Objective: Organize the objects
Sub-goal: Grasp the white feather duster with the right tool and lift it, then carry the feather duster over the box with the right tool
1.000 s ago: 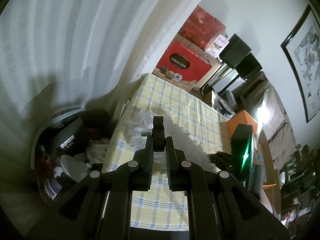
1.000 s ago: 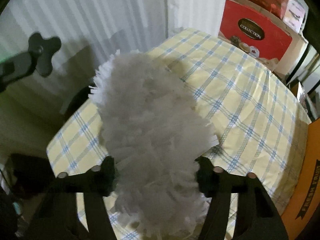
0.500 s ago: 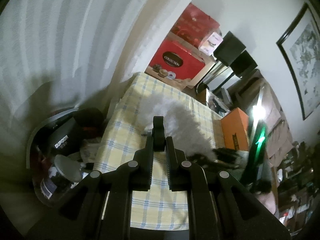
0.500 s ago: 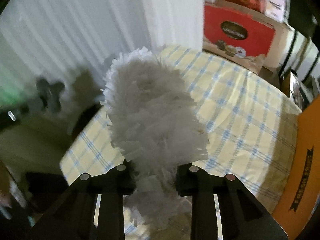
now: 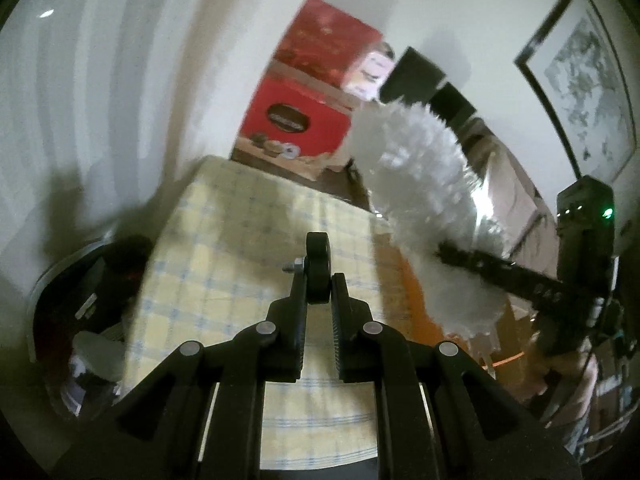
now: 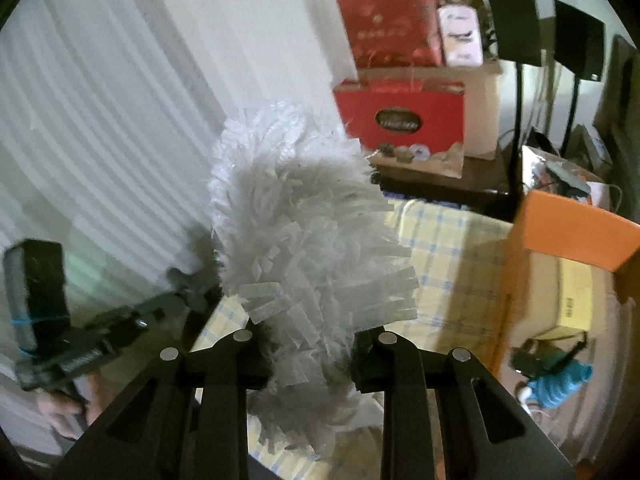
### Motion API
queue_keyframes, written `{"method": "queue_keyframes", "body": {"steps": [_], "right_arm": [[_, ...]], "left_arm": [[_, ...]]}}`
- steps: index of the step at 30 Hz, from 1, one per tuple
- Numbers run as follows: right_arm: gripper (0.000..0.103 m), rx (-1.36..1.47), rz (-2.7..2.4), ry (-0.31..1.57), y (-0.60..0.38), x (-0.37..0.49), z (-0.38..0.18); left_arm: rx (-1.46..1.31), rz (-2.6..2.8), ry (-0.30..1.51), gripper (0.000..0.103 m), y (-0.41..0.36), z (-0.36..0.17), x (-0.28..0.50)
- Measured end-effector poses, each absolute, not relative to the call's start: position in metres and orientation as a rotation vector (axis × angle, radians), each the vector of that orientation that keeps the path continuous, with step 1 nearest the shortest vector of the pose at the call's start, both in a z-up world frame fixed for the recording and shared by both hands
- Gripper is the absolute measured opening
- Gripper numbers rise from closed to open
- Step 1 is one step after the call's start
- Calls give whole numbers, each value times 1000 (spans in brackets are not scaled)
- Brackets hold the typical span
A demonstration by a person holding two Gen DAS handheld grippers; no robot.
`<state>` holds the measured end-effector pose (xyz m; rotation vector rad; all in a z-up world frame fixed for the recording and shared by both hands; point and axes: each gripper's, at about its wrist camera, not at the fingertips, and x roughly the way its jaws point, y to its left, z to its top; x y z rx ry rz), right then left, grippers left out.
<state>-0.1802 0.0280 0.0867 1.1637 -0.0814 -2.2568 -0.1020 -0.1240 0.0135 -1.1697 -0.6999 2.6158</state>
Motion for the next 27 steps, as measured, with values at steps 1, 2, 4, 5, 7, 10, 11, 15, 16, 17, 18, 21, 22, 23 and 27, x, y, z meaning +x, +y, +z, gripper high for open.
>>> {"method": "queue_keyframes", "body": {"steps": [1, 2, 4, 5, 7, 10, 11, 15, 16, 17, 18, 21, 22, 23, 27], "right_arm": [[25, 1150, -2273, -97, 36, -178, 95], [25, 1140, -2289, -106, 43, -176, 101], [25, 1127, -2321, -123, 56, -176, 110], [25, 1121, -2338, -136, 66, -173, 116], [25, 1117, -2368, -153, 81, -172, 120], [25, 1113, -2416, -187, 109, -168, 127], [25, 1113, -2428, -197, 117, -167, 127], [25, 1118, -2482, -232, 150, -167, 131], [25, 1120, -2492, -238, 158, -167, 130], [25, 1123, -2505, -245, 166, -168, 130], [25, 1125, -2517, -252, 174, -168, 130], [25, 1138, -2551, -274, 196, -169, 129], [25, 1141, -2559, -281, 202, -170, 129], [25, 1143, -2566, -287, 208, -170, 128], [25, 1156, -2595, -330, 233, -177, 124]], "left_arm": [[-1162, 2606, -684, 10, -115, 17, -105], [-1158, 2599, -672, 10, -109, 21, -107], [-1144, 2576, -635, 10, -91, 27, -112], [-1141, 2564, -620, 10, -83, 30, -115], [-1138, 2533, -583, 10, -63, 35, -122], [-1131, 2488, -541, 10, -36, 40, -128], [-1130, 2471, -531, 10, -27, 41, -130], [-1138, 2396, -489, 10, 13, 45, -142], [-1142, 2382, -476, 10, 23, 46, -146], [-1146, 2369, -459, 10, 33, 45, -148], [-1148, 2361, -444, 10, 42, 45, -150], [-1167, 2336, -404, 10, 68, 40, -157], [-1175, 2328, -390, 10, 77, 38, -160], [-1181, 2323, -378, 10, 84, 36, -162], [-1226, 2293, -324, 10, 110, 26, -172]]}}
